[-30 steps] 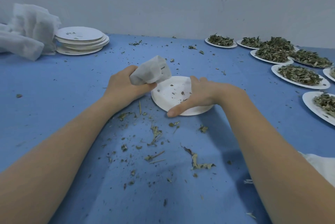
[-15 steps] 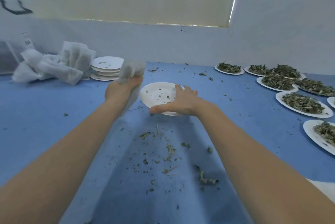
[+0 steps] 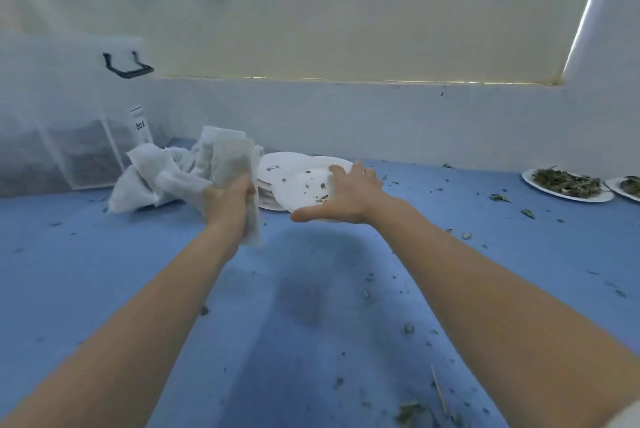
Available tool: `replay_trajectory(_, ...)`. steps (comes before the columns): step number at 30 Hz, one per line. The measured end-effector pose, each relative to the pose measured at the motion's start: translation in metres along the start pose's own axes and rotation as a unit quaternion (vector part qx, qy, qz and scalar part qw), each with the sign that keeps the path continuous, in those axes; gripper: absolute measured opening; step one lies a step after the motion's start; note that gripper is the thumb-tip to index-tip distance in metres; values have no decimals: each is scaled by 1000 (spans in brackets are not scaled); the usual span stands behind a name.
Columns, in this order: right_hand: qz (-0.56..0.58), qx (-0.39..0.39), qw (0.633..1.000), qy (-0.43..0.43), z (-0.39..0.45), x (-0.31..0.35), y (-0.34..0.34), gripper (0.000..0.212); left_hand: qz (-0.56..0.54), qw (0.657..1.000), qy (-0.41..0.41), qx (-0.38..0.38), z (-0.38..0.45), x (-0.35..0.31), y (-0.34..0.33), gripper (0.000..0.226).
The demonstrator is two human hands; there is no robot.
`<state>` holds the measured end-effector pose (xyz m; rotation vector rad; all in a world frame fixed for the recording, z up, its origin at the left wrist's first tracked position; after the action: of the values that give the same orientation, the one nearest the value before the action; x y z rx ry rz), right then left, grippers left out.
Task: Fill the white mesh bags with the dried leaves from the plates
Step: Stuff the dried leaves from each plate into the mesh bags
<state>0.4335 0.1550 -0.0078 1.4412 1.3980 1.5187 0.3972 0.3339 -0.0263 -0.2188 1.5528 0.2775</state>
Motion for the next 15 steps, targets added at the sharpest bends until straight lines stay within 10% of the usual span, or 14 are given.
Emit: replay_trajectory(15, 16, 52, 998, -34, 170, 27, -9, 116, 329, 942, 5, -67, 143, 56, 12, 70)
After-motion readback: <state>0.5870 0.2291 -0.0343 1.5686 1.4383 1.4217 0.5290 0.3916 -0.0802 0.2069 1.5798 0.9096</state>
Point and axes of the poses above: each hand's wrist, its own z-axis towards the middle knuckle, its own y-axis out of the back of the hand, x = y × z, the point moved 1 cm from there along z, towards the middle knuckle, and after that the axes turned 12 degrees about x, right-handed, at the moved point
